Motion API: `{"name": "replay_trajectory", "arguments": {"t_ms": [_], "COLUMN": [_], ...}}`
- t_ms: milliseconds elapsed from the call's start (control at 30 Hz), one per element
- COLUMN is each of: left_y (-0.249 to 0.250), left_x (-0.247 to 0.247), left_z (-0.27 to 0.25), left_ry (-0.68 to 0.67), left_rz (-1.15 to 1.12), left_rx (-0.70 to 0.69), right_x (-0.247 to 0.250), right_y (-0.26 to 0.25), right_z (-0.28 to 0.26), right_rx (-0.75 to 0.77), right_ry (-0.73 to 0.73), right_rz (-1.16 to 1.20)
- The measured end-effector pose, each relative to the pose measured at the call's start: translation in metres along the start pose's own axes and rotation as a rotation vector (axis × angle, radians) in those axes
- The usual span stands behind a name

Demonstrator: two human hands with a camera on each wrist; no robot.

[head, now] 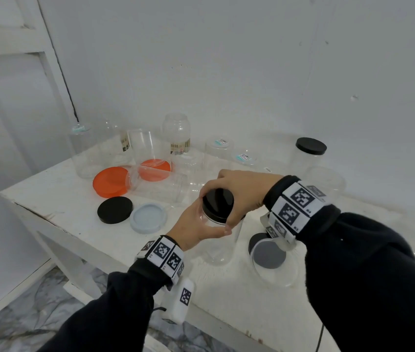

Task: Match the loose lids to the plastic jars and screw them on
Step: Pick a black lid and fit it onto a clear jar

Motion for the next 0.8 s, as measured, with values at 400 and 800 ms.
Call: {"name": "replay_trajectory", "arguments": {"t_ms": [400, 800], "left_y": [0.001, -0.002], "left_x": [-0.003, -0.005], "left_z": [-0.001, 0.001], "left_ry": [0.013, 0.02], "left_rz": [-0.002, -0.003], "left_rx": [-0.009, -0.025], "right_x": [-0.005, -0.004], "right_y": [-0.005, -0.006], "right_z": [-0.005, -0.004], "right_rx": [-0.056, -0.134], "right_ry": [-0.033, -0.019], "right_rz": [-0.048, -0.035]}}
Point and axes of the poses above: each hand's wrist, its own z-axis towards the middle knuckle, its own x-axis out of the back of the hand, y = z × x, the point moved 4 cm from there along z, towards the middle knuckle, and after that the axes turned 14 degrees about z, right-handed, at the moved point
